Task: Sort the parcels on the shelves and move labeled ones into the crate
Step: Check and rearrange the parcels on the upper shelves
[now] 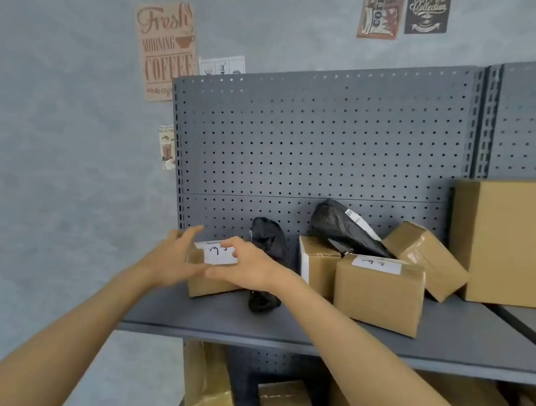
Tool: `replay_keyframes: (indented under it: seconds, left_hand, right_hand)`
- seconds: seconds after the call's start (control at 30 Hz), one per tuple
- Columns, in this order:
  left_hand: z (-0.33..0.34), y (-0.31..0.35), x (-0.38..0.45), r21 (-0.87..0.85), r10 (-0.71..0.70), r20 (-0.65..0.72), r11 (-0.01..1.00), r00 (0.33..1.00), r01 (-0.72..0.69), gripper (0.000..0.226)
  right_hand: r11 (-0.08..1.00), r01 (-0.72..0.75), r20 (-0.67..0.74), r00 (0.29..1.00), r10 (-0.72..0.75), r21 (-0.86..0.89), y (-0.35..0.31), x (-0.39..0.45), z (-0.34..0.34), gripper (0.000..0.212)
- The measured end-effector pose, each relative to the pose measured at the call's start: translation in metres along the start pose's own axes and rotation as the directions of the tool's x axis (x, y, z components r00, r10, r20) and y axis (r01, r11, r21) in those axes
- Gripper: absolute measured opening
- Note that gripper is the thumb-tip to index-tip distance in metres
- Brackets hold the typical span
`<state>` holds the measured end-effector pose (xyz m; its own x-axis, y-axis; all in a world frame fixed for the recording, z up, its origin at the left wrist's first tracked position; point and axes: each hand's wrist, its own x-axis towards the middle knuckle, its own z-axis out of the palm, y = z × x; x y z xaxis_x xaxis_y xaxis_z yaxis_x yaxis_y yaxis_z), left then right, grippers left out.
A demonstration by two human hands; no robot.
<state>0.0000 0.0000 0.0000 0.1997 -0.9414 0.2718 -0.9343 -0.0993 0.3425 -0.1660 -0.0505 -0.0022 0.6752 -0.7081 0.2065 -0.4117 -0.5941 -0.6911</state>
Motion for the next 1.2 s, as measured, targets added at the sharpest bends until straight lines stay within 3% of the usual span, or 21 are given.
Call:
replay_keyframes:
  seconds: [0.13,0.27,0.53,0.67,0.73,0.83,0.93,1.03,1.2]
  left_hand:
    - [0.012,-0.015,0.035,-0.11,-0.067,0.09,0.991,0.994,0.077,0.089]
    - [0.019,-0.031,0.062,-0.284,-0.141,0.082,0.946,0.987,0.159,0.081]
    - [0.028,-0.058,0.098,-0.473,-0.209,0.255,0.825,0.944,0.311,0.086]
    - [0.02,-0.074,0.106,-0.546,-0.095,0.274,0.804,0.957,0.236,0.089]
    - [0.013,-0.081,0.11,-0.55,-0.053,0.193,0.821,0.98,0.153,0.095]
    - [0.004,-0.087,0.114,-0.574,-0.016,0.013,0.819,1.0,0.021,0.108]
    - [0.004,-0.088,0.115,-0.607,0.013,-0.073,0.793,0.997,-0.055,0.111]
    - [0.015,-0.089,0.115,-0.566,0.078,-0.085,0.817,0.993,-0.112,0.086]
    - [0.04,-0.102,0.117,-0.53,0.077,-0.058,0.842,0.995,-0.096,0.091]
  right_hand:
    - [0.992,-0.122,-0.053,0.991,0.123,0.028,0.013,0.057,0.003,0.078]
    - [0.966,-0.249,-0.139,0.956,0.258,0.075,0.038,0.098,0.002,0.078]
    - [0.92,-0.384,-0.063,0.919,0.389,0.081,0.069,0.126,0.004,0.08]
    - [0.893,-0.359,-0.062,0.919,0.389,0.271,0.063,0.129,0.008,0.064]
    - [0.913,-0.26,-0.153,0.935,0.318,0.314,0.059,0.133,0.009,0.072]
    - [0.961,-0.093,-0.343,0.922,0.182,0.26,0.05,0.133,0.013,0.088]
    - [0.983,0.005,-0.458,0.885,0.081,0.182,0.047,0.129,0.021,0.076]
    - [0.993,-0.034,-0.503,0.86,0.088,0.117,0.052,0.127,0.034,0.076]
    - [0.985,-0.129,-0.467,0.868,0.168,0.115,0.066,0.129,0.059,0.074]
